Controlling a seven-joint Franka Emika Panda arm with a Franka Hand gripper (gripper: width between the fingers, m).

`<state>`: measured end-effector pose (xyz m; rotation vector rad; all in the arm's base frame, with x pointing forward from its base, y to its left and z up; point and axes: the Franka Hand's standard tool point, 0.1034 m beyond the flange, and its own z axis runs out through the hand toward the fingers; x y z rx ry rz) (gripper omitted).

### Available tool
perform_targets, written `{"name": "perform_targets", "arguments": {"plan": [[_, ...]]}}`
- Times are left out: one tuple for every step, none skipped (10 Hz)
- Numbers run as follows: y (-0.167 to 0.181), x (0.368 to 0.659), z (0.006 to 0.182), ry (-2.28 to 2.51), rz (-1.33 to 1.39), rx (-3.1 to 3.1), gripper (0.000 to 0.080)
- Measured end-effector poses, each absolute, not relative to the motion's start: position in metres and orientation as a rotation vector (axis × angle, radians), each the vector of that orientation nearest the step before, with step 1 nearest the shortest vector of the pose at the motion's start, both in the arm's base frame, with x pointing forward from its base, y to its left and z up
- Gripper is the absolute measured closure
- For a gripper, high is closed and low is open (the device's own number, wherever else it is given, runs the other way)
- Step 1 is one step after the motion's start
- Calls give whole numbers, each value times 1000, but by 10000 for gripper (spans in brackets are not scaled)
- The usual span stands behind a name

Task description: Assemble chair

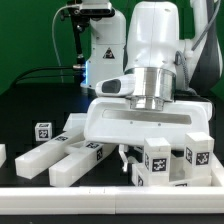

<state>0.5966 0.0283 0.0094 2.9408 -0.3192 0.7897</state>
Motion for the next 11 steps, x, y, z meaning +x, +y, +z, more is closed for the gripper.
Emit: {"name": "perform_targets", "arguments": {"plan": [[28,597,9,-319,790,2941,507],[28,597,9,-319,790,2941,507],[28,597,9,-319,790,2941,507],[28,597,9,-319,790,2941,507],[28,596,10,-323,788,2941,507],[22,592,18,-361,755,2956,506],[18,584,31,-429,711,2979,505],[19,578,41,-488,642,3013,505],[21,575,54,-575,511,3068,505],[13,579,70,-616,500,3076,505],[10,578,73,-625,478,3083,505]]}}
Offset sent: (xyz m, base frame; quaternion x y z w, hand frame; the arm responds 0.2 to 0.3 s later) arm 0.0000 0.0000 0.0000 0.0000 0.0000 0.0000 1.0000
